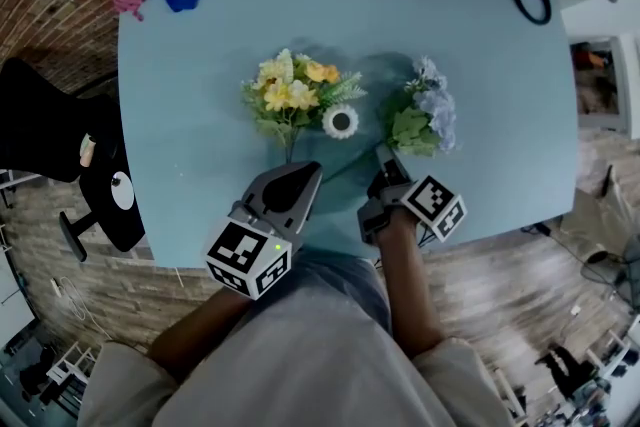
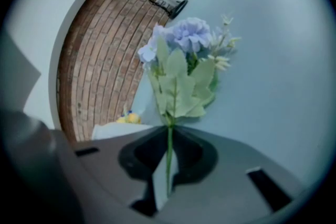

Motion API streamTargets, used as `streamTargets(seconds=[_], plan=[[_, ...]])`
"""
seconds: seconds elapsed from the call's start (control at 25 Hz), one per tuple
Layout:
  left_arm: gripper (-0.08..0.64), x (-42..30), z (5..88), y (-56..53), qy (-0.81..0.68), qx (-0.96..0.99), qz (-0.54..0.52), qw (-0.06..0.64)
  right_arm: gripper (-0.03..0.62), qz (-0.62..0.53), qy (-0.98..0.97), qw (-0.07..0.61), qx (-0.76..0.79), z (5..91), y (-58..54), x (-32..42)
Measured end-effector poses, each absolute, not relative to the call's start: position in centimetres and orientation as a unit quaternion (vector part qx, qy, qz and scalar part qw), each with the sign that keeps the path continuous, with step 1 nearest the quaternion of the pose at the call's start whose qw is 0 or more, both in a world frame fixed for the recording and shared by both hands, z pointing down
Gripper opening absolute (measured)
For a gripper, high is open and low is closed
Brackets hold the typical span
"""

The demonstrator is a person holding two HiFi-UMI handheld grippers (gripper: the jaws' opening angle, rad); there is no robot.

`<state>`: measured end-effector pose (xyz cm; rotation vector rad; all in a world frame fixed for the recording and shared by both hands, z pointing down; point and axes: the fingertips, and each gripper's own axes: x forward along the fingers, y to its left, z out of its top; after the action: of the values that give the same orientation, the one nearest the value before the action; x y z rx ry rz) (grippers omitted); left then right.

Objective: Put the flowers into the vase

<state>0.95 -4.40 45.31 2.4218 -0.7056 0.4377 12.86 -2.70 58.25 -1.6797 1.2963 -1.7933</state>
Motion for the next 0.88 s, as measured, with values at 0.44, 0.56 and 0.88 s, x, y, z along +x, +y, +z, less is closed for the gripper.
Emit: streamTargets(seconds=[0.44,0.56,0.88], plan=[[0.020,0.7,44.5,-4.3,-0.266,0.908,0.157,0.282,0.040,-0.620,0.453,0.214,-0.603,56.9,-2.5,13.3],[0.020,0.6,44.3,-4.3,-0.267,0.908,0.156,0.281,0.040,-0.609,0.462,0.222,-0.605,56.3,-2.5,13.6],[0.020,0.1,44.0,-4.2,-0.275,0.907,0.145,0.285,0.040,-0.574,0.497,0.223,-0.611,54.4,-2.6,14.0]])
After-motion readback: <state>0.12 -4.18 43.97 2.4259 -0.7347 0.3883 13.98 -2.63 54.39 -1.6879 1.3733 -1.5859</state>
